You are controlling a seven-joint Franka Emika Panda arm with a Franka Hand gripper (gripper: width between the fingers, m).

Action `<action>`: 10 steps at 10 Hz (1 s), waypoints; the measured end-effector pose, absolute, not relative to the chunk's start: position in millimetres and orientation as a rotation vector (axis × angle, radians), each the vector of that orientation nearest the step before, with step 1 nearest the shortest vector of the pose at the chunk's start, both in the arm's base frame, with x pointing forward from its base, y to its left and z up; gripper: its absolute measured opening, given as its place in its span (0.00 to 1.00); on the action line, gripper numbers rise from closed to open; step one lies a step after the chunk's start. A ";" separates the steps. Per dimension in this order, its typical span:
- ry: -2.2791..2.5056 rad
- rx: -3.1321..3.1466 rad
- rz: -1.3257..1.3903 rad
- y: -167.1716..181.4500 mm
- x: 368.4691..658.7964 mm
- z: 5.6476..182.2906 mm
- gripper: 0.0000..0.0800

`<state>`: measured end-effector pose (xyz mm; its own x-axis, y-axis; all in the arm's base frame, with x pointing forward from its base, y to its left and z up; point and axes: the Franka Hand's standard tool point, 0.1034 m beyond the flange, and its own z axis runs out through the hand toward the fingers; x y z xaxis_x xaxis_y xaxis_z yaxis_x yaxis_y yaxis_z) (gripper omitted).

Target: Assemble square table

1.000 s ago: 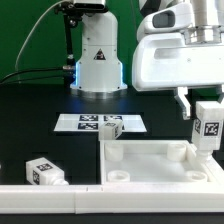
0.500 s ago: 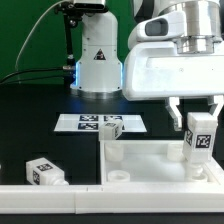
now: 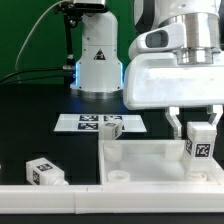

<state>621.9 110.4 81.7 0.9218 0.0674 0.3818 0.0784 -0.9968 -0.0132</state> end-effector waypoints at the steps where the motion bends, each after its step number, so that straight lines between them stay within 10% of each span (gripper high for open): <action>1: -0.116 -3.054 -0.601 109.2 622.1 80.5 0.36; 7: -0.129 -3.044 -0.666 104.3 626.1 78.4 0.36; 8: -0.129 -3.054 -0.624 104.7 624.5 76.8 0.63; 10: -0.129 -3.075 -0.517 105.9 636.3 86.6 0.75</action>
Offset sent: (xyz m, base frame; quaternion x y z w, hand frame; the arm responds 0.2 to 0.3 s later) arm -0.0059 0.0041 -0.0185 0.0194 0.0060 0.0252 0.9995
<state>636.3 105.9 86.6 0.9417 0.0782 0.3272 0.0852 -0.9963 -0.0072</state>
